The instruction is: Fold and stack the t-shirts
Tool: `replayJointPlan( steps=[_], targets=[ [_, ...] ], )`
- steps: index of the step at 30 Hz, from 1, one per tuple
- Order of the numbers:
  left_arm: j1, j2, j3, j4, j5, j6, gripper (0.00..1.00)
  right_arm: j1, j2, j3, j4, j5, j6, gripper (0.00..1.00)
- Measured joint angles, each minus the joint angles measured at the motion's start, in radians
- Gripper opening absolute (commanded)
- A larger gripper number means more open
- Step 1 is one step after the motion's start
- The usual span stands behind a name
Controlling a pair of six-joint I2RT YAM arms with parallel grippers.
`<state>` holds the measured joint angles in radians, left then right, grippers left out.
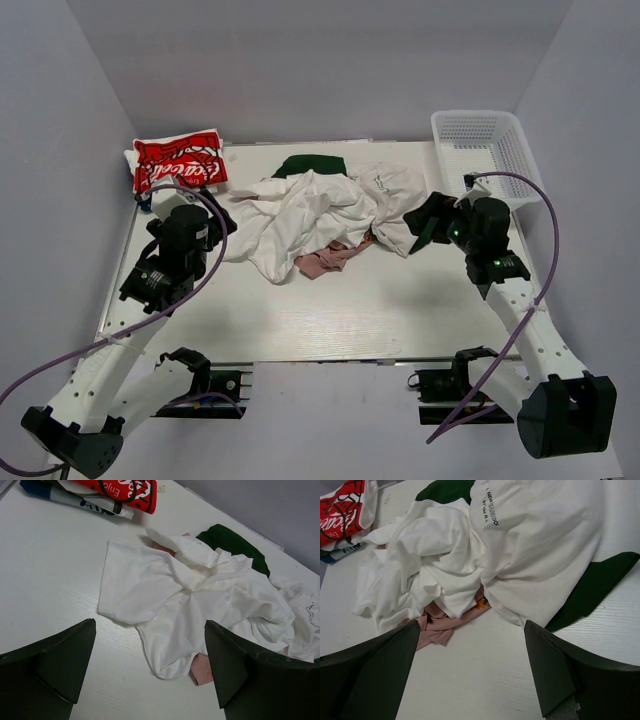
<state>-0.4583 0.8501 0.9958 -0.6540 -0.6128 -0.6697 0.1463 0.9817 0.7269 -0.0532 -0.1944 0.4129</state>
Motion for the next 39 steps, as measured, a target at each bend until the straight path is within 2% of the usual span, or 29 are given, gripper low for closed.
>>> replayJointPlan(
  steps=[4, 8, 12, 15, 20, 24, 30, 33, 34, 36, 37, 39],
  targets=[
    [0.0, 0.002, -0.006, 0.007, 0.001, 0.0, 1.0, 0.0, -0.014, -0.044, 0.053, -0.011, -0.008, 0.9],
    [-0.003, 0.023, -0.022, 0.01, 0.008, 0.003, 1.0, 0.018, 0.041, -0.033, 0.012, -0.035, -0.054, 0.9],
    [-0.012, 0.056, -0.027, 0.011, 0.025, 0.006, 1.0, 0.087, 0.223, 0.124, -0.038, -0.091, -0.087, 0.9],
    [-0.014, 0.065, -0.027, 0.01, 0.025, 0.007, 1.0, 0.187, 0.377, 0.28, -0.063, -0.102, -0.114, 0.9],
    [-0.015, 0.063, -0.039, 0.012, 0.027, 0.006, 1.0, 0.392, 0.653, 0.573, -0.121, 0.014, -0.172, 0.9],
    [-0.013, 0.063, -0.058, 0.013, 0.037, -0.002, 1.0, 0.511, 0.882, 0.782, -0.187, 0.212, -0.229, 0.9],
    [-0.01, 0.079, -0.06, 0.013, 0.045, -0.024, 1.0, 0.557, 1.157, 0.99, -0.235, 0.355, -0.324, 0.9],
    [-0.01, 0.111, -0.06, 0.012, 0.045, -0.034, 1.0, 0.556, 1.245, 1.05, -0.251, 0.378, -0.355, 0.63],
    [-0.01, 0.122, -0.06, 0.011, 0.044, -0.037, 1.0, 0.556, 1.268, 1.069, -0.256, 0.385, -0.361, 0.44],
    [-0.01, 0.143, -0.06, 0.011, 0.043, -0.039, 1.0, 0.557, 1.293, 1.098, -0.262, 0.399, -0.369, 0.24],
    [-0.01, 0.149, -0.06, 0.01, 0.044, -0.039, 1.0, 0.558, 1.297, 1.108, -0.262, 0.402, -0.369, 0.0],
    [-0.01, 0.159, -0.06, 0.01, 0.046, -0.04, 1.0, 0.56, 1.297, 1.116, -0.262, 0.409, -0.363, 0.0]
  ],
)
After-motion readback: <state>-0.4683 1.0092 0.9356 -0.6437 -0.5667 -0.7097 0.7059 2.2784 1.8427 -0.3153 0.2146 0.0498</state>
